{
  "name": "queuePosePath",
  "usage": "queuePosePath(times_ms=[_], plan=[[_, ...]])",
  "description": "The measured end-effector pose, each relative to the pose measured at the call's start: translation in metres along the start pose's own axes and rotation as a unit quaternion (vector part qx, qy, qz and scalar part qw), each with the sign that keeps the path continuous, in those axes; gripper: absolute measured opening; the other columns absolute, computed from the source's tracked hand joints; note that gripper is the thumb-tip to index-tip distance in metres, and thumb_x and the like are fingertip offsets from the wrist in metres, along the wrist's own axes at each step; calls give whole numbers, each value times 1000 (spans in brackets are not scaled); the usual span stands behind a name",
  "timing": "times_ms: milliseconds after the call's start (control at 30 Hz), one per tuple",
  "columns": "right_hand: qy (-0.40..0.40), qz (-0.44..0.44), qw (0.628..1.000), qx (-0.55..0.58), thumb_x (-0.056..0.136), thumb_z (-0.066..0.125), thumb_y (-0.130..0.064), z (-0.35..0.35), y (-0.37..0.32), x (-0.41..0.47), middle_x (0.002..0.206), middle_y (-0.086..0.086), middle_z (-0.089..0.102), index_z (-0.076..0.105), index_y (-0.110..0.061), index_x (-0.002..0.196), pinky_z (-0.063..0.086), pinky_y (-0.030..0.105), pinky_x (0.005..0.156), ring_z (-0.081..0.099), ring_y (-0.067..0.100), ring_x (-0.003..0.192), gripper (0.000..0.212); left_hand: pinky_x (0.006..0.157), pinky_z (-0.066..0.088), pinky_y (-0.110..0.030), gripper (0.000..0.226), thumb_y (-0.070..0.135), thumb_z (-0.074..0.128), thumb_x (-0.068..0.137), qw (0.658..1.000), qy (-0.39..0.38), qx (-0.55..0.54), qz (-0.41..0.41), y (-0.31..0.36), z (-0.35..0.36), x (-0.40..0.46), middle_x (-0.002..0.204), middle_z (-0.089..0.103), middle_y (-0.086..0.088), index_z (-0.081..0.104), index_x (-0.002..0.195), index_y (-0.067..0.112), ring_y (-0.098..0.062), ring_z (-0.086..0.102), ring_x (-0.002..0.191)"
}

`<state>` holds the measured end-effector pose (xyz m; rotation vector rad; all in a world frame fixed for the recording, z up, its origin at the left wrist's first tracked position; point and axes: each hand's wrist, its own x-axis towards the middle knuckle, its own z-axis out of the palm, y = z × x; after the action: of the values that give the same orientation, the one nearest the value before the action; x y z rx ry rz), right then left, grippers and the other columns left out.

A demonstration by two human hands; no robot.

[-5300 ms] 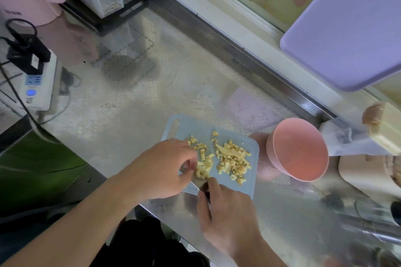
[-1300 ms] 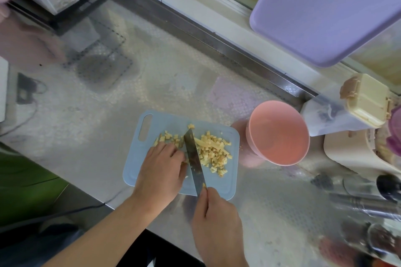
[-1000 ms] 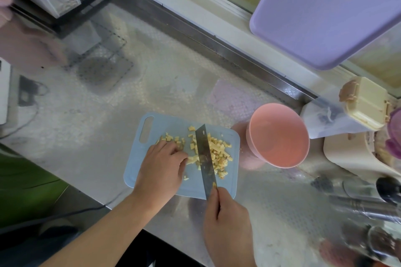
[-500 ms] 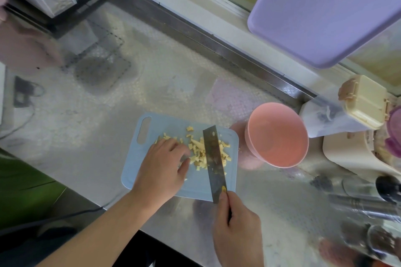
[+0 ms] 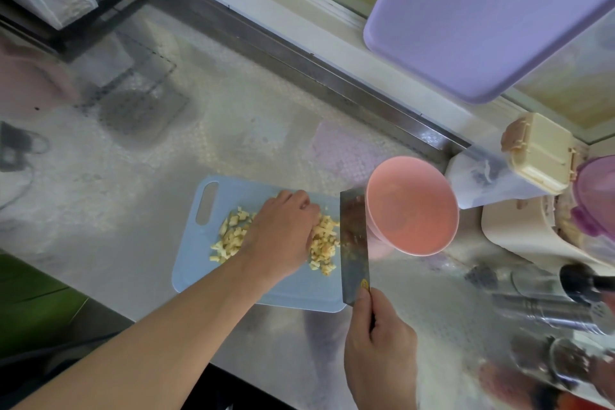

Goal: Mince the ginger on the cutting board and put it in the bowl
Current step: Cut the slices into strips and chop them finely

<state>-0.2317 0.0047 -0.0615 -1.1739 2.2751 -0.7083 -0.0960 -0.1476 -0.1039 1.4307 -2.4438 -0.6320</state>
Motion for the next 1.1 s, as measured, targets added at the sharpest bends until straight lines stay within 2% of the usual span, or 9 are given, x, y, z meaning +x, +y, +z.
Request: queuePosePath(times_ms=[133,267,433,567,633,700,800,1000,1100], plan=[[-5,-11,1000,2,103,52,-27,0,0,1,53,-6,39,35,-31,64,28,27,48,37,15,50,43,82,46,-34,9,17,67,93,1000,7,-14,-6,-12,1,-4,102,59,7,63,99,24,-20,53,99],[-13,-13,1000,1,103,52,-25,1,2,2,51,-6,35,32,-30,64,24,27,47,33,15,48,45,89,46,-34,23,25,68,95,1000,-6,-9,4,-9,1,-4,111,59,7,64,117,26,-19,52,107],[-21,-13,1000,9,104,52,-25,-1,1,4,51,-6,35,31,-30,64,24,27,47,33,15,49,45,86,47,-33,10,23,64,97,1000,-2,13,13,-6,1,4,108,58,4,70,106,23,-19,51,102],[-23,-13,999,23,104,53,-23,-2,1,4,51,-6,33,33,-29,63,24,26,48,32,15,49,46,79,46,-22,6,27,63,101,990,26,-120,-70,-8,-10,3,100,60,10,69,102,24,-10,54,96],[-27,-16,999,23,104,53,-24,-1,1,5,52,-6,33,34,-28,64,24,26,48,33,14,50,45,69,44,-15,6,29,64,102,961,39,-220,-164,-10,-21,2,94,64,14,69,99,26,-4,60,84],[-28,-23,999,23,104,54,-24,0,1,5,52,-6,34,34,-28,64,25,25,48,33,14,50,45,63,48,-16,5,30,67,100,921,56,-298,-245,-16,-29,0,90,68,14,70,97,27,-4,65,77],[-28,-33,999,32,104,54,-23,2,0,5,51,-7,34,33,-30,64,25,24,47,33,13,49,45,68,53,-20,4,25,70,98,852,84,-408,-318,-27,-36,-2,89,76,5,73,96,23,-6,69,79],[-47,-58,997,31,102,55,-22,9,-1,5,52,-6,35,39,-24,65,25,21,46,35,11,48,41,72,60,-26,15,7,67,99,746,54,-578,-328,-44,-42,-18,85,76,-7,75,111,8,-19,73,80],[-67,-49,996,32,103,54,-23,13,-1,7,54,-1,39,43,-19,66,27,22,48,38,12,50,39,79,63,-30,19,3,65,99,719,35,-607,-337,-53,-46,-28,91,74,-14,76,114,5,-23,74,86]])
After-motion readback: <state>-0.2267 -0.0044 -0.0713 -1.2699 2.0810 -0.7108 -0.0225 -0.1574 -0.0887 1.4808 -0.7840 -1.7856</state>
